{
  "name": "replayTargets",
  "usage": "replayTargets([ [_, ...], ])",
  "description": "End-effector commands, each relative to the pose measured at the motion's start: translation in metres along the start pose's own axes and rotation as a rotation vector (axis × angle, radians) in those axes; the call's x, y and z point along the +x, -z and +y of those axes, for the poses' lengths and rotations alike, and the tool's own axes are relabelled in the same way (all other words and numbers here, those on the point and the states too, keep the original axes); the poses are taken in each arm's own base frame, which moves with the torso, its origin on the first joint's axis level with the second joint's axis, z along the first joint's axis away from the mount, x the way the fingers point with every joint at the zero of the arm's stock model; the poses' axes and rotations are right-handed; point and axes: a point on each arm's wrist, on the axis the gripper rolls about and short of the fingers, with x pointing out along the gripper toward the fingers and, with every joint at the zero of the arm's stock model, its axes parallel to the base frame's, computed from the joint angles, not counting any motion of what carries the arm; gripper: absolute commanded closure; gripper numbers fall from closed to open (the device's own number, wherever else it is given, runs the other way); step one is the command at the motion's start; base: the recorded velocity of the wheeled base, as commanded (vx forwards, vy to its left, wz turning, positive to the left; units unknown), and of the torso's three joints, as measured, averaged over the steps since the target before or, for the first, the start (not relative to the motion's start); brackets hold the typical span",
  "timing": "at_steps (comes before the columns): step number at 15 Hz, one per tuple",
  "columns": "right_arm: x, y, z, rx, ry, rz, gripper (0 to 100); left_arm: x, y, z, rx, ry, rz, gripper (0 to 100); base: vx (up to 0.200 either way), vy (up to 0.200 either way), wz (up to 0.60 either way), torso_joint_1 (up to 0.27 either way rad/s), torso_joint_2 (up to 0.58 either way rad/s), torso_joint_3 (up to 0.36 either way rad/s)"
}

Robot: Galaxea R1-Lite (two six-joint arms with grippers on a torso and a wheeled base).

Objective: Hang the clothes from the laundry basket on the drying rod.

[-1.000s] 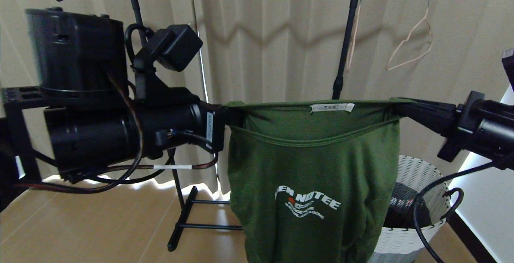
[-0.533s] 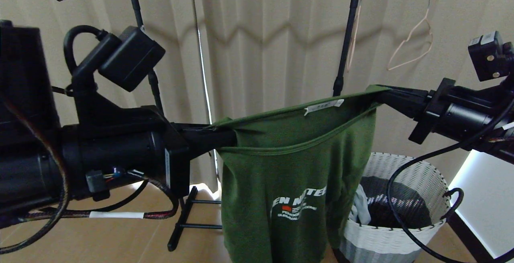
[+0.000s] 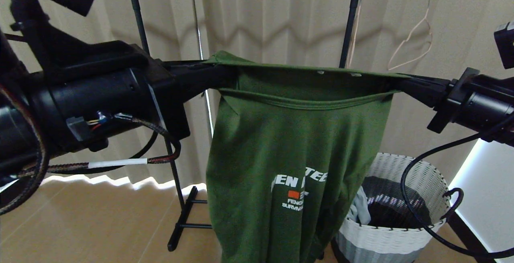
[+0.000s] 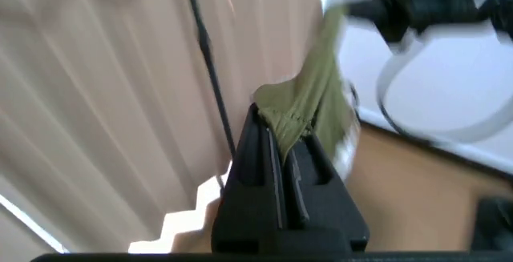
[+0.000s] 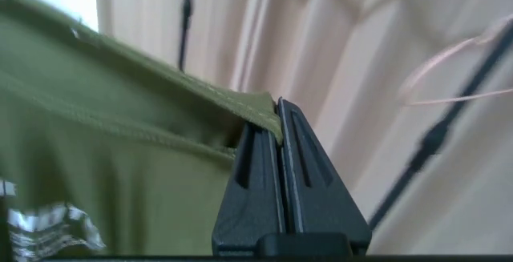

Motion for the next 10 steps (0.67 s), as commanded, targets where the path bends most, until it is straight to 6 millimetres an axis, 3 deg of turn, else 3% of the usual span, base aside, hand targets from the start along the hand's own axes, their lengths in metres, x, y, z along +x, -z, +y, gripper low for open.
replayTargets([
  [1,-0.012,-0.006,0.002,-0.002,0.018,0.0,100,0.01,0.005,0.003,-0.004,-0.004,0.02,100,0.0,0.0,0.0,0.0,0.0,0.0],
  [4,-0.017,0.0,0.005,0.011,0.013,0.024,100,0.009,0.015,0.002,-0.008,-0.002,0.058,100,0.0,0.0,0.0,0.0,0.0,0.0],
  [10,-0.02,-0.005,0.008,0.006,0.008,0.01,100,0.008,0.012,0.004,-0.004,-0.032,0.046,100,0.0,0.0,0.0,0.0,0.0,0.0],
])
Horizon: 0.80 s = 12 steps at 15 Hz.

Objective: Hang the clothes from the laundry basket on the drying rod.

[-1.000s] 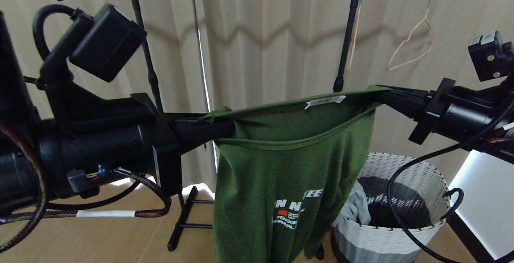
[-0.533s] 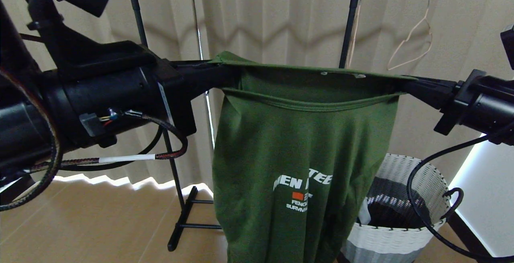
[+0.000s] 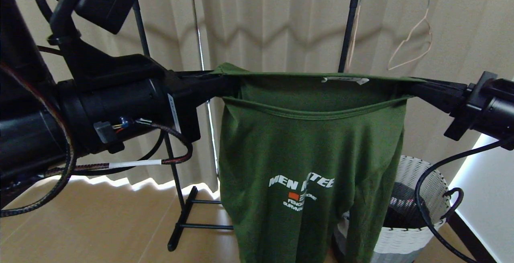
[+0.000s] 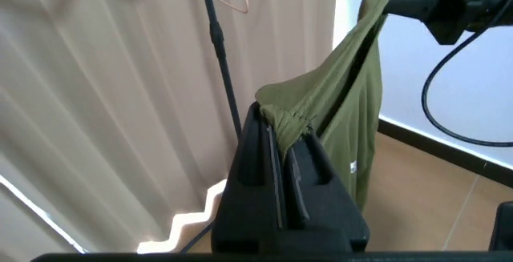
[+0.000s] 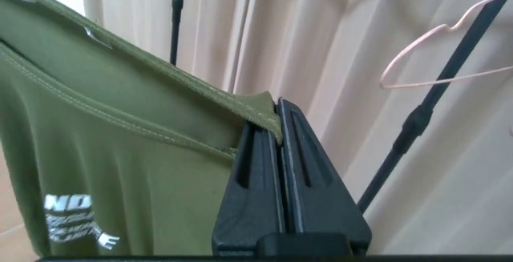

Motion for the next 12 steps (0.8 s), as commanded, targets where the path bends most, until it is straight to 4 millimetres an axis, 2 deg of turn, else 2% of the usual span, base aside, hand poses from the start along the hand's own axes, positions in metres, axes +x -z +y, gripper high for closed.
replayTargets([
  [1,-0.005,-0.003,0.003,-0.006,0.0,-0.011,0,0.0,0.0,0.0,0.0,-0.001,0.0,100,0.0,0.0,0.0,0.0,0.0,0.0],
  [3,-0.01,-0.002,0.005,-0.006,0.0,-0.011,0,0.001,0.0,0.0,0.0,-0.001,0.0,100,0.0,0.0,0.0,0.0,0.0,0.0],
  [5,-0.018,0.001,0.01,-0.004,-0.001,-0.009,0,0.001,0.002,0.009,0.001,-0.057,0.008,100,0.0,0.0,0.0,0.0,0.0,0.0],
  [8,-0.033,0.005,0.025,-0.003,-0.041,-0.014,0,0.01,0.014,0.027,-0.005,-0.233,0.066,100,0.0,0.0,0.0,0.0,0.0,0.0],
  [12,-0.035,0.009,0.035,0.004,-0.099,-0.013,0,0.012,0.019,0.036,-0.01,-0.281,0.083,100,0.0,0.0,0.0,0.0,0.0,0.0],
])
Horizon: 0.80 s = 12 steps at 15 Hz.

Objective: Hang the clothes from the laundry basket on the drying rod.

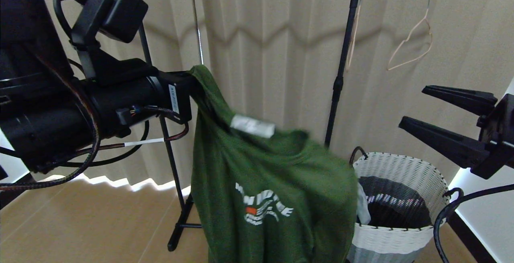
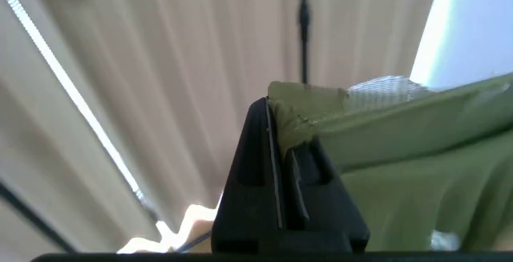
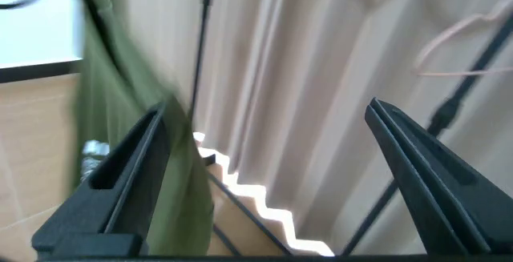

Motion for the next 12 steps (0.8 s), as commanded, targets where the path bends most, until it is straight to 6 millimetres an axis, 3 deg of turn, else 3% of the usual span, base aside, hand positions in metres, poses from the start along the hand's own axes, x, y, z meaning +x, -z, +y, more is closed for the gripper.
replayTargets([
  [1,-0.003,-0.001,0.004,-0.004,-0.012,-0.008,0,0.003,0.004,0.001,-0.001,-0.004,0.014,100,0.0,0.0,0.0,0.0,0.0,0.0],
  [5,-0.016,0.006,0.008,-0.002,0.006,0.003,0,-0.001,0.006,0.005,0.005,-0.093,0.033,100,0.0,0.0,0.0,0.0,0.0,0.0],
  [7,-0.033,0.014,0.004,-0.008,0.091,0.021,0,-0.026,0.002,0.013,0.019,-0.144,0.028,100,0.0,0.0,0.0,0.0,0.0,0.0],
  [8,-0.033,0.015,0.004,-0.009,0.095,0.023,0,-0.027,0.001,0.013,0.019,-0.146,0.027,100,0.0,0.0,0.0,0.0,0.0,0.0],
  [9,-0.05,0.023,-0.002,-0.067,0.195,0.05,0,-0.068,-0.003,0.021,0.027,-0.204,0.036,100,0.0,0.0,0.0,0.0,0.0,0.0],
  [12,-0.065,0.044,-0.006,-0.088,0.297,0.12,0,-0.135,0.008,0.03,0.023,-0.343,0.062,100,0.0,0.0,0.0,0.0,0.0,0.0],
])
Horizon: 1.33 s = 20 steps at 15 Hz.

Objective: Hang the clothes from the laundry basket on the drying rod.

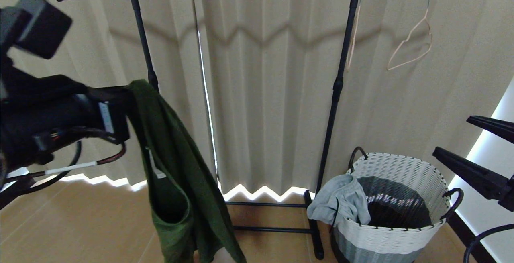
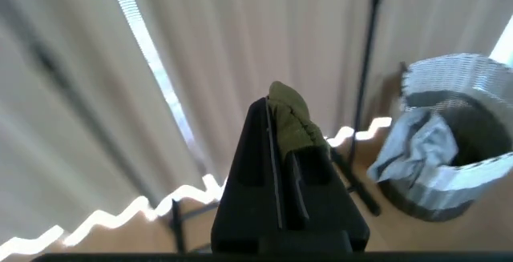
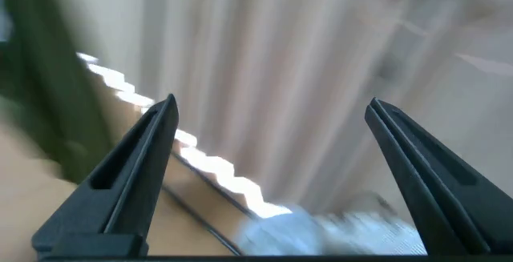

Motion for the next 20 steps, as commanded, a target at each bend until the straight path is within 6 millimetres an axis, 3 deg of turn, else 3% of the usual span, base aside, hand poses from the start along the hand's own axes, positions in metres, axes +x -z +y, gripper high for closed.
replayTargets([
  [1,-0.012,0.015,-0.001,-0.009,0.07,0.044,0,-0.079,0.014,0.026,-0.015,-0.17,-0.039,100,0.0,0.0,0.0,0.0,0.0,0.0],
  [5,-0.018,0.025,0.001,-0.009,0.207,0.093,0,-0.14,0.064,0.022,-0.028,-0.283,-0.072,100,0.0,0.0,0.0,0.0,0.0,0.0],
  [10,-0.051,0.032,0.023,-0.038,0.254,0.038,0,-0.17,0.094,0.011,-0.019,-0.185,-0.152,100,0.0,0.0,0.0,0.0,0.0,0.0],
  [16,-0.067,0.051,0.033,-0.031,0.365,0.08,0,-0.162,0.101,0.009,-0.009,-0.073,-0.12,100,0.0,0.0,0.0,0.0,0.0,0.0],
  [20,-0.052,0.043,0.018,-0.022,0.415,0.124,0,-0.161,0.102,0.007,-0.007,-0.023,-0.124,100,0.0,0.0,-0.3,0.008,-0.12,-0.093],
])
